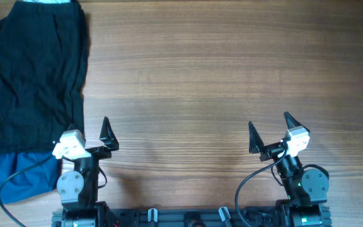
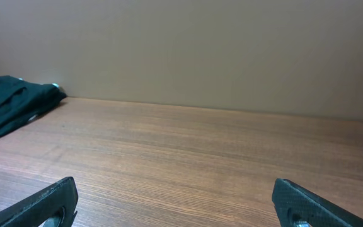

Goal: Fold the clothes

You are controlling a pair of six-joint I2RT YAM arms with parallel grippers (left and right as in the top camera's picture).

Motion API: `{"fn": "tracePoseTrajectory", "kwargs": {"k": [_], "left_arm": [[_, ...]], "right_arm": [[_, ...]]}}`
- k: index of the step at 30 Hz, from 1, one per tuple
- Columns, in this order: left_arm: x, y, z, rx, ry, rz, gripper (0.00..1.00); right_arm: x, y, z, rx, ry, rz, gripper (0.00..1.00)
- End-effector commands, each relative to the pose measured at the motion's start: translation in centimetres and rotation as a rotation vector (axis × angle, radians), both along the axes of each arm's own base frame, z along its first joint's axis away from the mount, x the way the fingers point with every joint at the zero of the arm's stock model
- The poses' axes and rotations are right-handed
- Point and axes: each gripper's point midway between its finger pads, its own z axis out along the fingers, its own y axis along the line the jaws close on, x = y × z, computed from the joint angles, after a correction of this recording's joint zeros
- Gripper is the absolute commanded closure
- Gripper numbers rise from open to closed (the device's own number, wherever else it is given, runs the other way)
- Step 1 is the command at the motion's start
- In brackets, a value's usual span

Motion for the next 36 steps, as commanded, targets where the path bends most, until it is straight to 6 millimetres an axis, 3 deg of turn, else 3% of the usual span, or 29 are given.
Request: {"fn": "tracePoseTrajectory", "kwargs": {"k": [1,28,32,36], "left_arm": [[0.0,0.1,-0.1,0.003,-0.001,0.007,0.0],[0.0,0.0,-0.1,0.002,-0.001,0.001,0.0],[0.0,-0.4,-0.1,0.0,-0.002,-0.02,0.0],[0.0,-2.1,2.6,0.008,-0.108,-0.12,0.0]], "right_arm": [[0.0,0.0,0.0,0.002,-0.002,0.004,0.0],[0.0,0.0,0.2,0.002,-0.011,0.002,0.0],[-0.2,0.3,1.8,0.009,-0.074,0.018,0.0],[-0.8,0.4,5.7,0.012,-0.216,0.029,0.0]]}}
